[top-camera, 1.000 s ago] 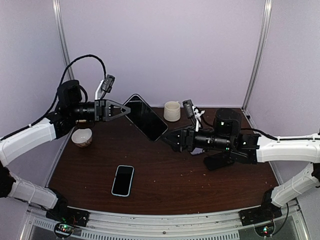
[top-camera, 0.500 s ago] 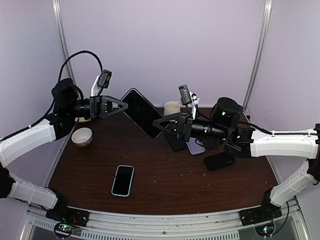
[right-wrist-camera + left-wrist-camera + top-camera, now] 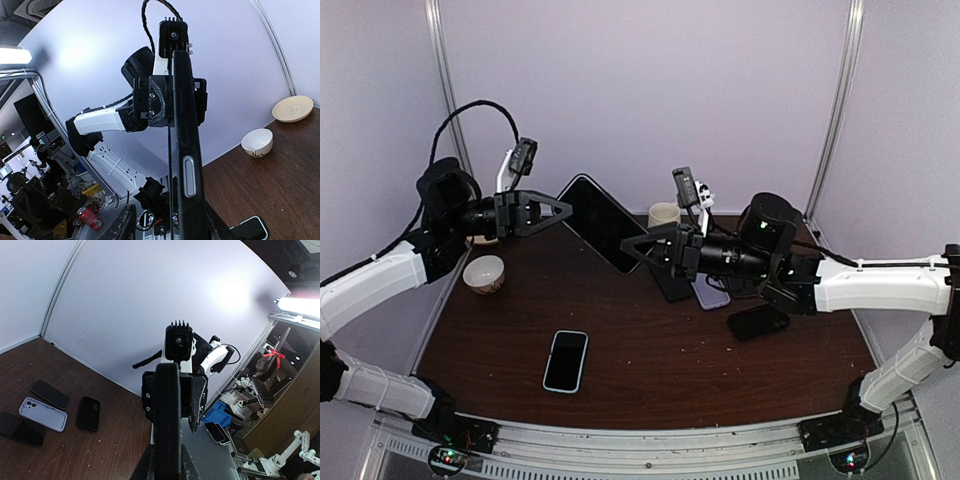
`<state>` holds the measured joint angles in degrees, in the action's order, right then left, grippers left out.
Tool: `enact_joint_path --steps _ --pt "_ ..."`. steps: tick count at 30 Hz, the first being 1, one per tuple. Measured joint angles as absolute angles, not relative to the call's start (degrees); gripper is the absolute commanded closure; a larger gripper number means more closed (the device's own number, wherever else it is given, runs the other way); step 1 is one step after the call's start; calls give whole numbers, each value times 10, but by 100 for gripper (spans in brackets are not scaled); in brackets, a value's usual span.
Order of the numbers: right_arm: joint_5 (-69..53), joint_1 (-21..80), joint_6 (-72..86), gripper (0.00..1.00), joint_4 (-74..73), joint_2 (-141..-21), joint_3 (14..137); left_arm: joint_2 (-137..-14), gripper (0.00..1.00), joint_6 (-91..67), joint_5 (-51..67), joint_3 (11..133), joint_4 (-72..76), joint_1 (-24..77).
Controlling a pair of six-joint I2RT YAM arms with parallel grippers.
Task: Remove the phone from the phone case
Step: Pass from the left arm to the right
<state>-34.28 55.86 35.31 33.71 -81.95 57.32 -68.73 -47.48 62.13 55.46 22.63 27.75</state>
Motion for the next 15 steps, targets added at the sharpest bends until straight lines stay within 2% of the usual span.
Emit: enact_joint_path --steps 4,15 --pt "-336 559 349 57 366 -829 573 -674 100 -474 601 552 224 277" --pt "-330 558 374 70 476 -892 594 -631 100 -474 549 525 231 277"
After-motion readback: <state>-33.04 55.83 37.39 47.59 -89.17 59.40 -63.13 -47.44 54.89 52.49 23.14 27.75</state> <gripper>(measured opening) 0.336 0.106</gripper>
